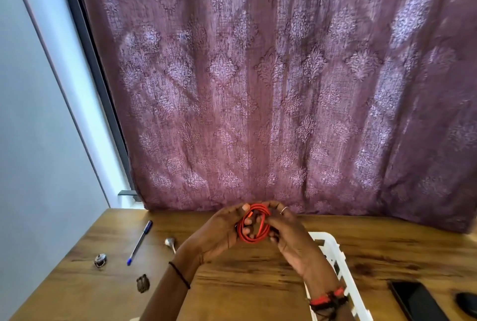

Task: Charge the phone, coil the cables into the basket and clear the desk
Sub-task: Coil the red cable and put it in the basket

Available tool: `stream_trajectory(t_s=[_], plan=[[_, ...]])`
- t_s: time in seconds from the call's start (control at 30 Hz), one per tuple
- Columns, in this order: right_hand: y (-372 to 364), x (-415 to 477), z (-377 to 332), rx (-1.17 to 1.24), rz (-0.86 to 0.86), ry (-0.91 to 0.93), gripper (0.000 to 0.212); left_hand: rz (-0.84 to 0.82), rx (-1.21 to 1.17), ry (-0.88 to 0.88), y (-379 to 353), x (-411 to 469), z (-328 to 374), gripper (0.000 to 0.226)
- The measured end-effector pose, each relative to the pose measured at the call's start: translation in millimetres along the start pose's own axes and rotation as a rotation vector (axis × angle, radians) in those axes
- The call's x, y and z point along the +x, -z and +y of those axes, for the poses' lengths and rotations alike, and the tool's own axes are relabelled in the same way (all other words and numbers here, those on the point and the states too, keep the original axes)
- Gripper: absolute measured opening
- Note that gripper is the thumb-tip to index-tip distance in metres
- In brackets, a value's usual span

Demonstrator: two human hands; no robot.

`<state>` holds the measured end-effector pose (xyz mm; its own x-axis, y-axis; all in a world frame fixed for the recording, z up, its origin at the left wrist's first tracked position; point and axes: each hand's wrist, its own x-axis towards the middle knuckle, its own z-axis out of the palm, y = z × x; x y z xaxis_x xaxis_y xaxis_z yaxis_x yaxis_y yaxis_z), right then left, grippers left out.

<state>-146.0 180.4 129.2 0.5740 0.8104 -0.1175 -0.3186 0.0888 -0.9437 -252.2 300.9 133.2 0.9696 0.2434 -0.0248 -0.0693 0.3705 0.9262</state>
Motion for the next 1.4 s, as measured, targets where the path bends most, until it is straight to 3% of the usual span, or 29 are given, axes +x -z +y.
stream_trajectory(t_s=[0.2,0.33,0.4,0.5,0.57,0.63,0.77,0.87,0.97,1.07,1.3,1.4], plan=[[0.2,-1.1,0.9,-0.315,0.058,0.157,0.016,0.101,-0.088,0.028,0.2,8.2,-11.1,0.035],[-8.2,3.6,9.5,-0.715,0.289,0.422,0.015,0.103,-0.152,0.061,0.2,8.7,-12.3,0.028],[-10.0,5.5,11.9,-0.829,0.437,0.578,0.014,0.079,-0.104,0.041,0.6,7.3,-9.3,0.029],[-9.0,6.7,12.3,-0.872,0.474,0.672,0.007,0.019,-0.007,0.018,1.7,3.8,-4.2,0.031],[-6.7,7.0,11.6,-0.770,0.450,0.662,0.001,0.062,0.042,0.025,2.0,3.3,-1.3,0.031],[-3.4,7.7,9.7,-0.605,0.399,0.566,0.010,0.066,0.066,0.030,2.3,1.7,1.9,0.029],[5.2,5.6,1.5,-0.040,0.136,0.220,0.016,-0.003,0.077,0.039,4.7,-3.8,11.3,0.024],[8.2,0.7,-3.9,0.168,-0.003,0.012,0.024,-0.001,0.106,0.053,8.5,-3.6,12.2,0.024],[12.8,-6.4,-10.7,-0.034,-0.051,-0.057,0.023,0.018,0.165,0.044,7.0,-3.0,10.7,0.026],[22.8,-9.5,-14.0,-0.218,-0.070,0.002,0.019,0.117,0.158,-0.001,11.1,-1.2,6.5,0.027],[28.3,-15.0,-25.1,-0.474,0.048,0.249,0.010,0.186,-0.012,-0.061,21.3,1.6,3.2,0.022],[27.3,-8.4,-21.2,-0.620,0.180,0.354,0.014,0.192,-0.116,-0.067,20.1,2.2,3.0,0.025]])
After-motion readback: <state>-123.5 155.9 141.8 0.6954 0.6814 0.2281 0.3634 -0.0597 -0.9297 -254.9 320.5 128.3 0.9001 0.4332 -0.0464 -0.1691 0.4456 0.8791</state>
